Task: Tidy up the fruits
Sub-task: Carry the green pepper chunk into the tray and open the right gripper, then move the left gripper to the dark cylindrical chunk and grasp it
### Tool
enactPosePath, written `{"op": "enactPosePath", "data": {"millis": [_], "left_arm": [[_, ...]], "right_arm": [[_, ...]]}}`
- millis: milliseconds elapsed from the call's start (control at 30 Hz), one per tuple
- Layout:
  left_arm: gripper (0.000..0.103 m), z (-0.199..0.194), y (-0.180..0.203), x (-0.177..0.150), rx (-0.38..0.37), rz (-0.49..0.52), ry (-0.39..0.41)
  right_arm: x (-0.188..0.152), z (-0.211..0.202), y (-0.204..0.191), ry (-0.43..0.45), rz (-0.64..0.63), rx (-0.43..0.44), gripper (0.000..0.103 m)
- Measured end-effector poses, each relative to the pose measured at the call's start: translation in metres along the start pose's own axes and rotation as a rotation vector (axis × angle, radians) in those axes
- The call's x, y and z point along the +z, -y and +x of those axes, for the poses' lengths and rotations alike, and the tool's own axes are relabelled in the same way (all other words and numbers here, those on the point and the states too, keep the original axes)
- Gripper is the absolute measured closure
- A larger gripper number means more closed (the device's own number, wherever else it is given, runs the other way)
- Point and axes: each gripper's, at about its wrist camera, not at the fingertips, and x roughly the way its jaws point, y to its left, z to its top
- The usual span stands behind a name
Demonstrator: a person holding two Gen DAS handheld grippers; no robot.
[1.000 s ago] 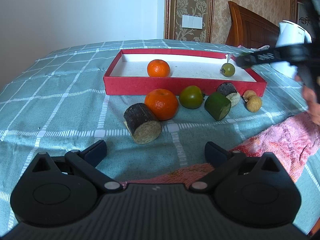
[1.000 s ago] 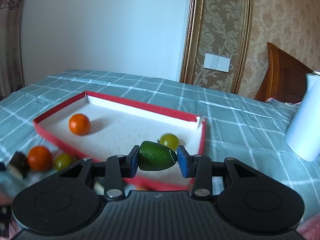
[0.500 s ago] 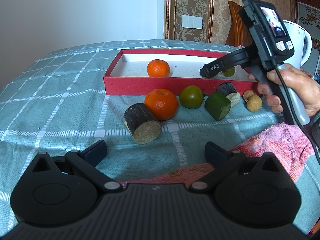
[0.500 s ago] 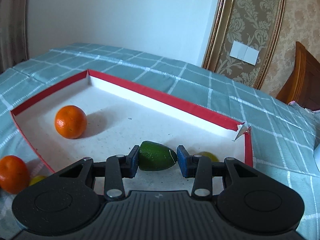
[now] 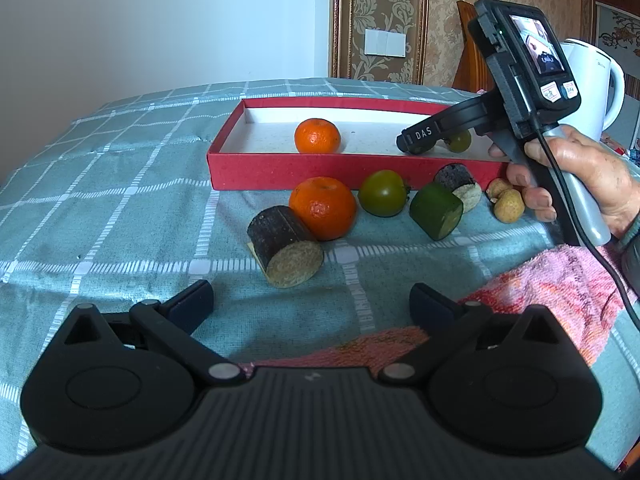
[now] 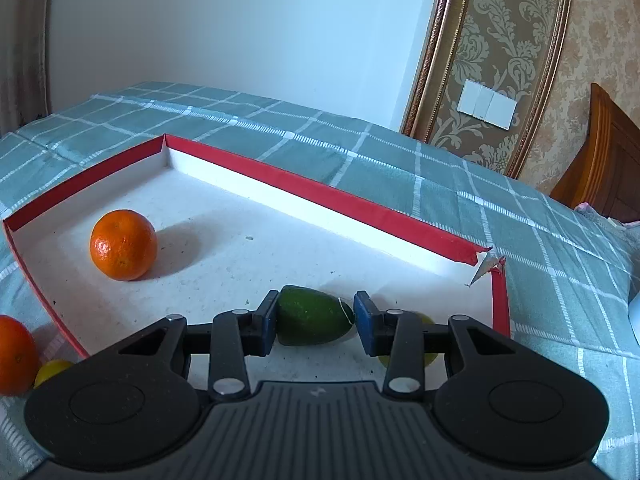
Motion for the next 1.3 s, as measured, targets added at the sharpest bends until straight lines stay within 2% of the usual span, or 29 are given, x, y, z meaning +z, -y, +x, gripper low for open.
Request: {"op": "enactPosePath", "data": {"millis": [233, 333, 400, 533, 600, 767, 867, 1033, 1100, 1167, 1300], "left_arm": [[0.0, 0.0, 0.0, 0.0, 0.0, 0.0, 0.0], [0.0, 0.0, 0.0, 0.0, 0.003, 0.002, -0.001], [0.0, 0.001, 0.0, 0.0, 0.005, 0.003, -0.001], [0.0, 0.001, 0.0, 0.0, 0.006, 0.004, -0.001], [0.0, 0.001, 0.0, 0.0, 0.006, 0.004, -0.001], [0.0, 0.001, 0.0, 0.0, 0.006, 0.004, -0.001], [0.0, 0.001, 0.0, 0.0, 0.006, 0.004, -0.001], [0.0, 0.001, 0.0, -0.001, 0.01, 0.005, 0.001], [0.0, 0.001, 0.0, 0.0, 0.011, 0.005, 0.001], [0.0, 0.001, 0.0, 0.0, 0.011, 0.005, 0.001], [0.0, 0.001, 0.0, 0.0, 0.016, 0.004, 0.002]], "right_arm": [[-0.001, -0.001, 0.0, 0.005, -0.002, -0.005, 0.064], [-0.003, -0.005, 0.002, 0.009, 0.002, 0.006, 0.054], [-0.004, -0.009, 0.002, 0.022, 0.008, 0.0, 0.041], [-0.006, -0.022, 0.005, 0.052, 0.02, -0.001, 0.04], [-0.007, -0.026, 0.008, 0.049, 0.036, 0.014, 0.035], [-0.011, -0.037, 0.013, 0.06, 0.066, 0.023, 0.034], [-0.014, -0.044, 0.018, 0.062, 0.095, 0.035, 0.029], [-0.023, -0.061, 0.027, 0.082, 0.147, 0.052, 0.028], [-0.028, -0.068, 0.032, 0.093, 0.18, 0.046, 0.02], [-0.032, -0.074, 0.04, 0.099, 0.229, 0.029, 0.016], [-0.041, -0.082, 0.06, 0.095, 0.337, 0.049, 0.015]]}}
